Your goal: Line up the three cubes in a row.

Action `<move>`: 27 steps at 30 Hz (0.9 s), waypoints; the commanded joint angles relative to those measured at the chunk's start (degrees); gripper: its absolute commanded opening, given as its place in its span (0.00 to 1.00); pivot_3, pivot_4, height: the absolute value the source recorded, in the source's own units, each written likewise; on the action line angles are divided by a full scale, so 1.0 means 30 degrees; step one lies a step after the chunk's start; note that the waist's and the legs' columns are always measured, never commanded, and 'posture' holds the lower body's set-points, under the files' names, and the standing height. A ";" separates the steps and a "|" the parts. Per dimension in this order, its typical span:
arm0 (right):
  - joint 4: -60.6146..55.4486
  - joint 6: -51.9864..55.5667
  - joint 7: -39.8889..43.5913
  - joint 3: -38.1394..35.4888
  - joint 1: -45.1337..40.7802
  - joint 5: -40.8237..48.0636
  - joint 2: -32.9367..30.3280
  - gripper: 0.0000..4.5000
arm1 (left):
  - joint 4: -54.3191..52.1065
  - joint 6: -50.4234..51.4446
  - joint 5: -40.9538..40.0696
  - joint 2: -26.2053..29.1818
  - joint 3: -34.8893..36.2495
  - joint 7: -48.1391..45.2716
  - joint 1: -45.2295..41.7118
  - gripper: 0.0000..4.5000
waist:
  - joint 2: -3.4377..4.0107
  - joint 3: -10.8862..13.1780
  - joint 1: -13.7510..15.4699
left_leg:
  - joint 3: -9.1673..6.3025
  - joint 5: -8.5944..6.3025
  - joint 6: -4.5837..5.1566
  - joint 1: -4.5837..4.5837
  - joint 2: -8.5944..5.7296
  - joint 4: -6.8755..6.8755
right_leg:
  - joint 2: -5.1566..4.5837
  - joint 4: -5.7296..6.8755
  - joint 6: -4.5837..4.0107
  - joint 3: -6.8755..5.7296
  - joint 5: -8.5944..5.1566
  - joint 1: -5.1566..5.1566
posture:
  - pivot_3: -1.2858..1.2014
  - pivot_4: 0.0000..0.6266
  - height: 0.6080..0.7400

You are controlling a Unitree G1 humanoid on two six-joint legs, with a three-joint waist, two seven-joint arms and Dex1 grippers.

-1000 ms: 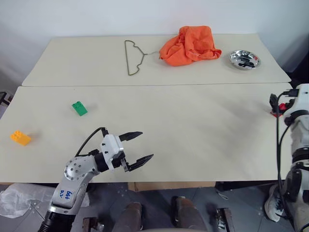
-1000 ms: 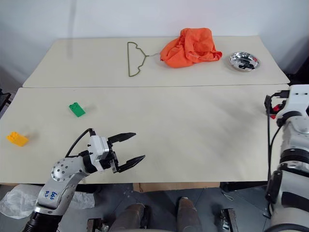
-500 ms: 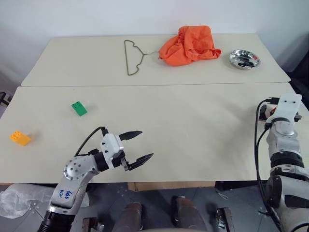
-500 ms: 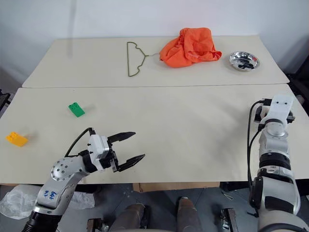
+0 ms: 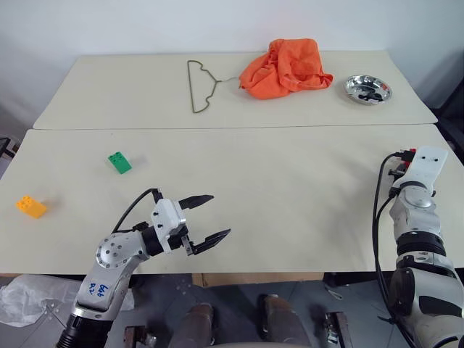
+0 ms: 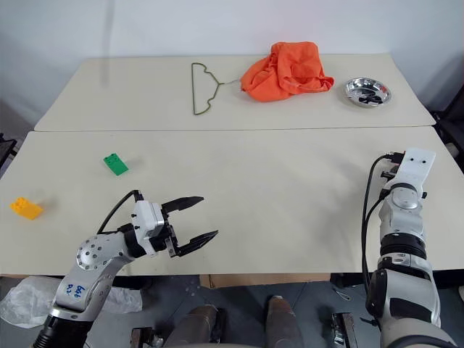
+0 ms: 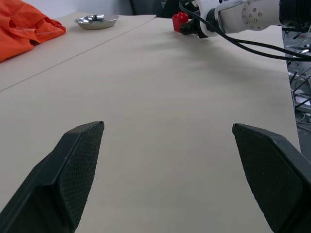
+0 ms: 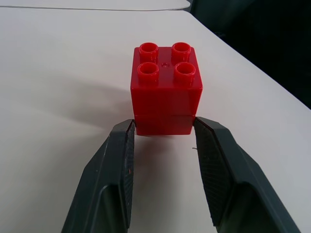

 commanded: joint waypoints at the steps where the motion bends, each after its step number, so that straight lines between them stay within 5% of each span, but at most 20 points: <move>1: -0.0936 -0.1205 0.2265 0.0120 -0.0023 0.0510 -0.0147 0.32 | -0.0623 -0.0311 -0.0102 -0.0053 0.0323 0.0149 0.0187 1.00 | 0.0000 0.0000 -0.0026 | 0.0000 0.0000 0.0000 0.0001 0.0000 0.0001 | 0.0002 0.0000 0.0000 -0.0001 0.0000 0.0001 | 0.52 0.24 1.00; 9: -0.5812 0.0414 1.8865 0.2572 0.0387 0.4877 -0.0988 0.32 | -0.0914 -0.0493 -0.0440 0.0679 0.1599 -0.0110 0.1560 1.00 | 0.0001 0.0001 -0.0421 | 0.0001 -0.0006 0.0006 0.0005 0.0041 -0.0021 | 0.0032 0.0018 0.0001 -0.0004 0.0001 0.0001 | 0.52 0.24 1.00; 14: -0.8873 0.2702 2.6612 0.6180 0.0652 0.5395 -0.1978 0.32 | -0.1137 -0.0477 -0.1021 0.1156 0.2843 -0.0446 0.2811 1.00 | 0.0000 0.0001 -0.0297 | -0.0022 -0.0023 0.0029 -0.0004 0.0039 0.0000 | -0.0004 -0.0025 0.0000 -0.0031 0.0001 0.0012 | 0.52 0.24 1.00; 19: -0.8939 0.1112 3.1319 0.9592 0.0427 0.3635 -0.2295 0.32 | -0.1593 0.0085 -0.2100 0.2001 0.4099 -0.1470 0.4971 1.00 | -0.0002 0.0002 -0.0258 | -0.0056 -0.0037 0.0012 -0.0009 0.0035 0.0003 | -0.0020 -0.0058 -0.0006 -0.0053 -0.0002 0.0015 | 0.52 0.24 1.00; 27: -0.6714 -0.2148 3.2138 1.0650 -0.0698 0.2143 -0.1048 0.32 | -0.1875 -0.0063 -0.2385 0.2484 0.5608 -0.1521 0.6156 1.00 | 0.0003 0.0007 -0.0229 | -0.0065 -0.0040 0.0003 -0.0010 0.0031 0.0002 | -0.0028 -0.0063 -0.0015 -0.0070 -0.0004 0.0013 | 0.52 0.24 1.00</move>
